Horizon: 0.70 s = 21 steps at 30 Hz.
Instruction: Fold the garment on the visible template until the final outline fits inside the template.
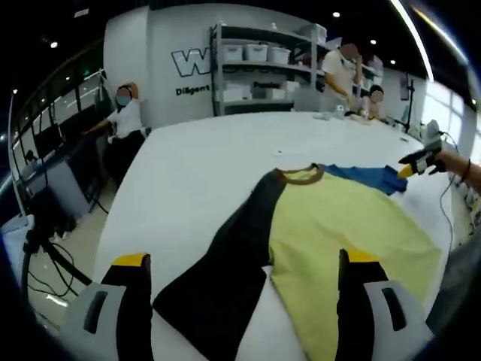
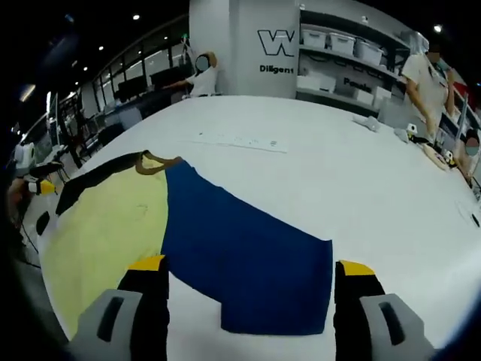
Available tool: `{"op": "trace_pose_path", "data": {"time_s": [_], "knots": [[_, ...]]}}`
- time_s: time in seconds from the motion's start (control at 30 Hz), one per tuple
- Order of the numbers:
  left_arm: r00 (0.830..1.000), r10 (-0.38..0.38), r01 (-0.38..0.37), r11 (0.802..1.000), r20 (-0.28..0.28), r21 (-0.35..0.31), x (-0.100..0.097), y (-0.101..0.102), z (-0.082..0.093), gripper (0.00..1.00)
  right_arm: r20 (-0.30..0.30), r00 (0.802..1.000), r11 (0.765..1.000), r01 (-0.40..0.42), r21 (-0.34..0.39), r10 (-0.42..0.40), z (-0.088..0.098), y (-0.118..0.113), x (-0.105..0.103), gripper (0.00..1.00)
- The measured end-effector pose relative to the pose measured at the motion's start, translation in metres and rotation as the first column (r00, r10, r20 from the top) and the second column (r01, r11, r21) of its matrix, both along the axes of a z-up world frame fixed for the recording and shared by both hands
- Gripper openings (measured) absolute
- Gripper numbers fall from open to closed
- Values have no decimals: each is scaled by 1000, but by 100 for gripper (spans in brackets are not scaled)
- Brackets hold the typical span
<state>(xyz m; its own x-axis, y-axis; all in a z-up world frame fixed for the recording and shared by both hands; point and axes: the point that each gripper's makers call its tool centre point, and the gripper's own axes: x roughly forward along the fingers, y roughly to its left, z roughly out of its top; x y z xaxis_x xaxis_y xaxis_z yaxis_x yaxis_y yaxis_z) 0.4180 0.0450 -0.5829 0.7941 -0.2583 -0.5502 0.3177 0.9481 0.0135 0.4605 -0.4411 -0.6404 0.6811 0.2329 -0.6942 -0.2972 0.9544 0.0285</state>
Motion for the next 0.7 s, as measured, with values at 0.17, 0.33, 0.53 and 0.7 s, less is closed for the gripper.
{"op": "trace_pose_path", "data": {"time_s": [0.17, 0.33, 0.53, 0.7], "knots": [[1000, -23, 23, 1000, -4, -4, -9, -8, 2, 99, -34, 999, 1000, -29, 2, 29, -14, 8, -14, 89], [999, -45, 45, 999, -3, -5, -19, -14, 5, 99, -53, 998, 999, -39, -15, 38, -21, 7, -24, 86], [997, -82, 81, 996, -5, -30, -32, -24, 9, 99, -70, 997, 998, -40, -54, 37, -28, 1, -32, 70], [992, -123, 122, 992, -20, -37, -45, -36, 7, 99, -87, 995, 996, -45, -74, 39, -33, -2, -36, 59]]}}
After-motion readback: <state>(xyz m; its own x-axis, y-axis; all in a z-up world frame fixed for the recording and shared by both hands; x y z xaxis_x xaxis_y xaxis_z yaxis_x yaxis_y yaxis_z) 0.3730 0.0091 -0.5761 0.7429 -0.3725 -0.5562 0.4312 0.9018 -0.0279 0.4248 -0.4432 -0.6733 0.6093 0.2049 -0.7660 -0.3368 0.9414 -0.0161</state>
